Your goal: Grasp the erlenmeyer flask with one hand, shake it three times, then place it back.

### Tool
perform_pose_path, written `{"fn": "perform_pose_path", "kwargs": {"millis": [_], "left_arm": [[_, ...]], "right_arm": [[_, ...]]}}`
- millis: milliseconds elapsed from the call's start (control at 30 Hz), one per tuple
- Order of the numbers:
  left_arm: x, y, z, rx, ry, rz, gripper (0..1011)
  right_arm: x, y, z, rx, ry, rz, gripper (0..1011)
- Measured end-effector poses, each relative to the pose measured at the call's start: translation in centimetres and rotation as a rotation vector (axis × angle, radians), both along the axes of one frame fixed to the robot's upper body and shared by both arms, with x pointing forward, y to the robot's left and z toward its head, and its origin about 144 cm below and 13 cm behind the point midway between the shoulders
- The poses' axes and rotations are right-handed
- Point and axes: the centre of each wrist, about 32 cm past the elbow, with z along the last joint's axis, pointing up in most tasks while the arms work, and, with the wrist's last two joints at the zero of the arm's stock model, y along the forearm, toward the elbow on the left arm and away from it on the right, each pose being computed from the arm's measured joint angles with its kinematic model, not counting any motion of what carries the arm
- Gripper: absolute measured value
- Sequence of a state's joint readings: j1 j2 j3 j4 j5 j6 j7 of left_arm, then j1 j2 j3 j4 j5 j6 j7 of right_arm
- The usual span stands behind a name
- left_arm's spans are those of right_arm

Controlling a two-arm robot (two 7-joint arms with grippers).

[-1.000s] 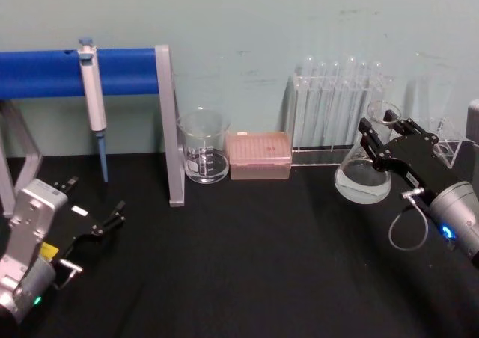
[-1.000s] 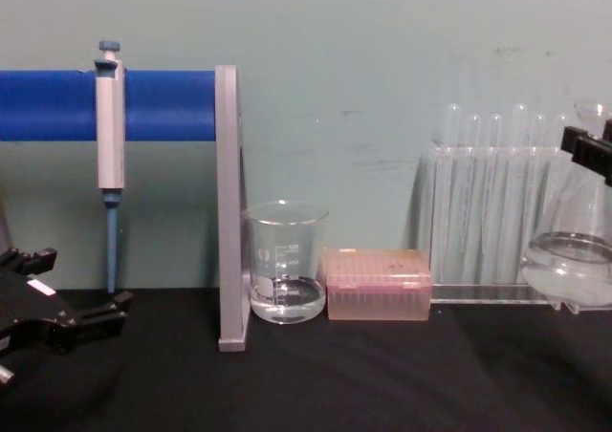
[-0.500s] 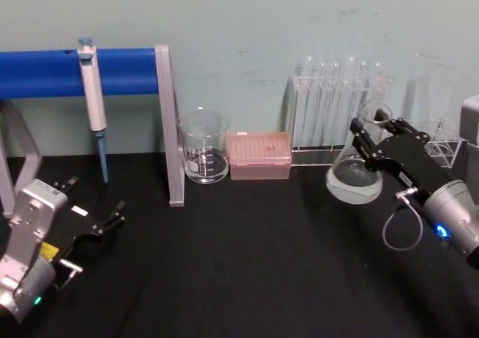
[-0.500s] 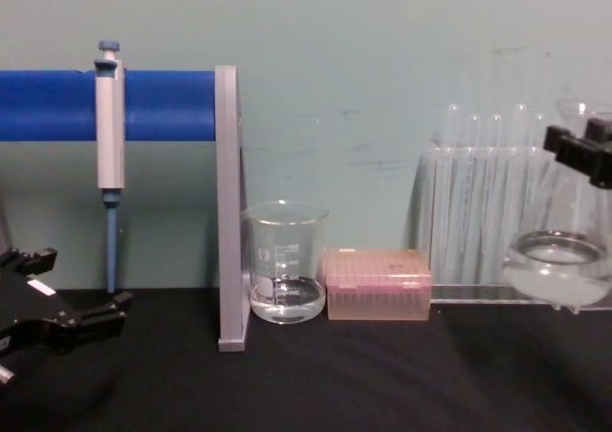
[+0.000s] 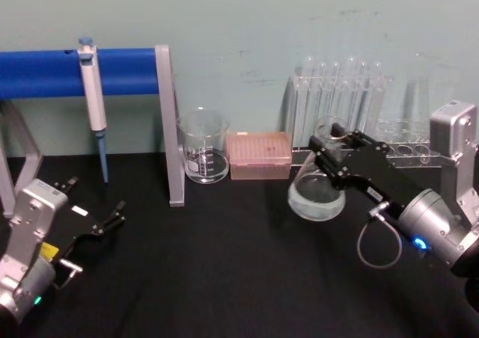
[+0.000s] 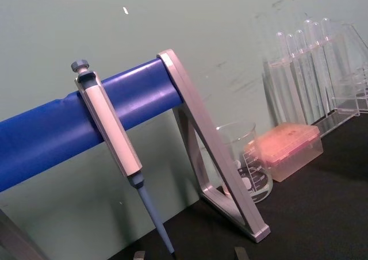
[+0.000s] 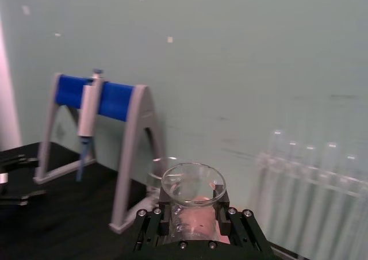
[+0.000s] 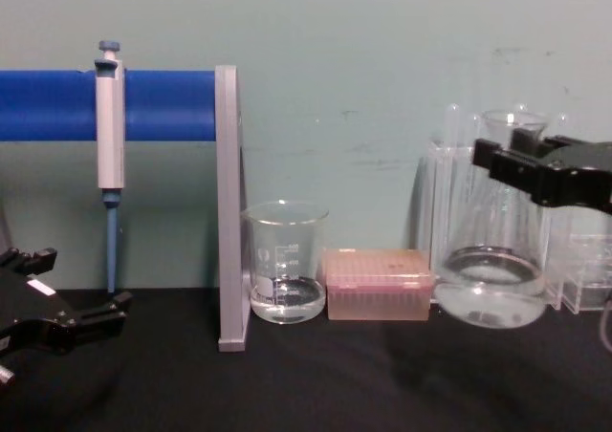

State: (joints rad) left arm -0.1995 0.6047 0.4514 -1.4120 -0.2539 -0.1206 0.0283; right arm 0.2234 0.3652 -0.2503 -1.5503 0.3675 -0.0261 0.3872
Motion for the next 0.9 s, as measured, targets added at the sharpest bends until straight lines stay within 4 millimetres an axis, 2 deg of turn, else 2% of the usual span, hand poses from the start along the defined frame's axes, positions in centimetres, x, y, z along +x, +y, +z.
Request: {"fn": "perform_pose_path", "kwargs": {"millis": [500, 900], "left_arm": [[0.0, 0.0, 0.0, 0.0, 0.0, 0.0, 1001], [0.0, 0.0, 0.0, 0.0, 0.0, 0.0, 1001]], "right_arm": [[-0.5, 1.2, 0.1, -0.006, -0.009, 0.217, 465], [-0.7, 1.3, 0.1, -0.009, -0.011, 0.257, 465]]}}
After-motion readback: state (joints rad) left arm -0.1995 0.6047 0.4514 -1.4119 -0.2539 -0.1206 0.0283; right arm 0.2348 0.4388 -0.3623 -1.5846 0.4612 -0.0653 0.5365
